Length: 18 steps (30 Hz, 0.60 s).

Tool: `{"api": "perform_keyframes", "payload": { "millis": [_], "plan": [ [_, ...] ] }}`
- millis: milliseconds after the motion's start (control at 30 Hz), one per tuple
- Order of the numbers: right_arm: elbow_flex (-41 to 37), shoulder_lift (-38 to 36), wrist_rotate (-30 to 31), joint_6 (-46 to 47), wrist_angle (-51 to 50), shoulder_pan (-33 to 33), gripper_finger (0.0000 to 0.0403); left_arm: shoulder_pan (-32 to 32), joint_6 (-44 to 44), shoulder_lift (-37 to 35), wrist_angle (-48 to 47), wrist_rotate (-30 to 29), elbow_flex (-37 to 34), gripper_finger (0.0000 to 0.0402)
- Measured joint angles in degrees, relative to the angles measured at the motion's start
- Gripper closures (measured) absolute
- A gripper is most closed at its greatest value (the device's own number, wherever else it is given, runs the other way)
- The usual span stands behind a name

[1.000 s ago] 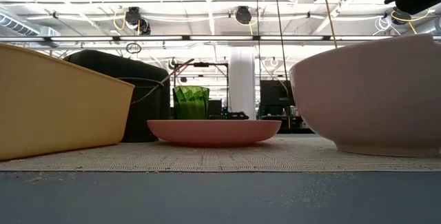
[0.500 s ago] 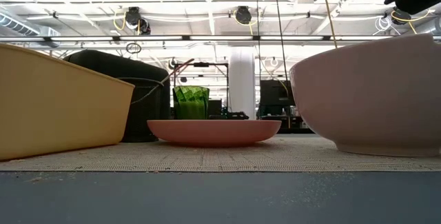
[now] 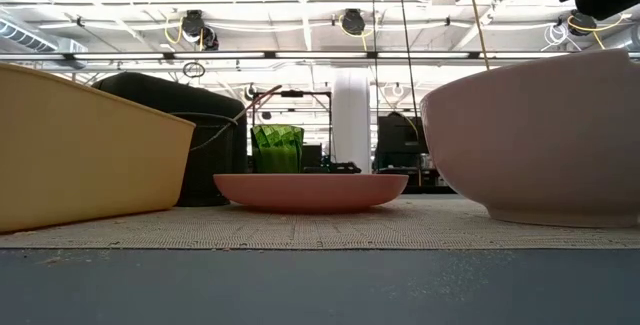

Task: Arrange a breakfast setting
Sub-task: Pour the cereal in the bowl

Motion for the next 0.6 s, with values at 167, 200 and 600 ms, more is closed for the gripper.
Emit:
{"api": "perform_keyframes", "payload": {
  "millis": [167,200,600],
  "plan": [
    [-0.02,-0.04,0.07,-1.01,1.38,0.0,0.0054,0.0,-0.16,0.07,-0.5,0.04,0.0,0.0163],
    [-0.02,-0.04,0.07,-1.25,1.59,0.0,0.0063,0.0,-0.2,0.07,-0.69,0.04,0.0,0.0163],
    [-0.02,-0.13,0.42,-3.17,2.19,0.0,0.0223,-0.04,-0.15,0.09,-8.24,0.24,0.01,0.0163]
  ]
}}
